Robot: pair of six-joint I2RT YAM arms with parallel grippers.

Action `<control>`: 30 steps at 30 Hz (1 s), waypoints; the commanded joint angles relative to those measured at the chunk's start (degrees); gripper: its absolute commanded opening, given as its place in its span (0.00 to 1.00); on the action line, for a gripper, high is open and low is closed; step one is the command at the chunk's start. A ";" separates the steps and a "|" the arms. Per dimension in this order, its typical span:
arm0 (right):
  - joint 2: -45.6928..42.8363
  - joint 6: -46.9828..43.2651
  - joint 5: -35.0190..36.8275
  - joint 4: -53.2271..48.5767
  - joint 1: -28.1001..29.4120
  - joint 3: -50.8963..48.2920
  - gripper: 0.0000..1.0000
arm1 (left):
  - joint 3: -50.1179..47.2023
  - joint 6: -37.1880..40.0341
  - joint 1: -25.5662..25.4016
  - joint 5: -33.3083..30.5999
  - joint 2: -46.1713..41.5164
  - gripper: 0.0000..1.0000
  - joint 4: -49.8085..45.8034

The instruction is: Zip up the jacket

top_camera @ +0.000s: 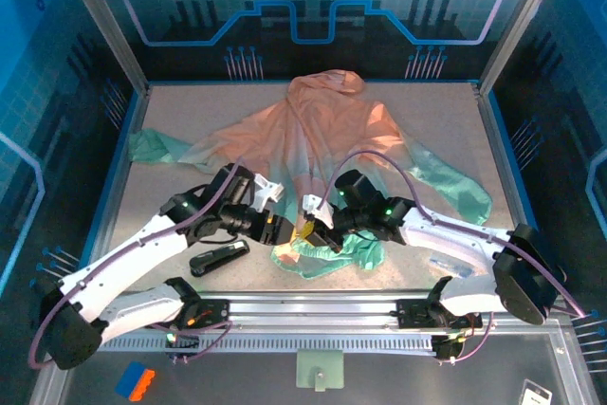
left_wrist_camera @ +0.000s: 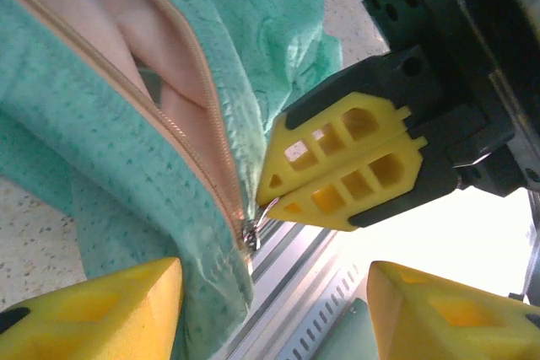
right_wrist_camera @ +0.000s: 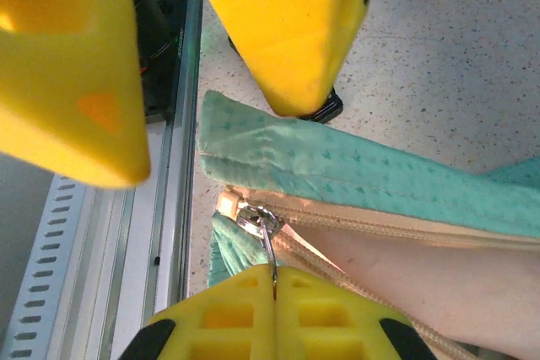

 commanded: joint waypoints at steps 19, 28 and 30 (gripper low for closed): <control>1.49 3.07 0.01 1.67 -0.41 0.30 0.00 | -17.24 -34.51 -5.88 -6.93 -10.23 0.59 21.88; 1.75 4.15 1.22 0.19 -0.38 1.13 0.00 | -16.20 -32.46 -6.06 -8.06 -10.16 0.00 18.95; 1.75 4.60 2.67 -0.47 -0.46 1.31 0.00 | -15.79 -31.44 -6.03 -8.29 -10.30 0.00 17.24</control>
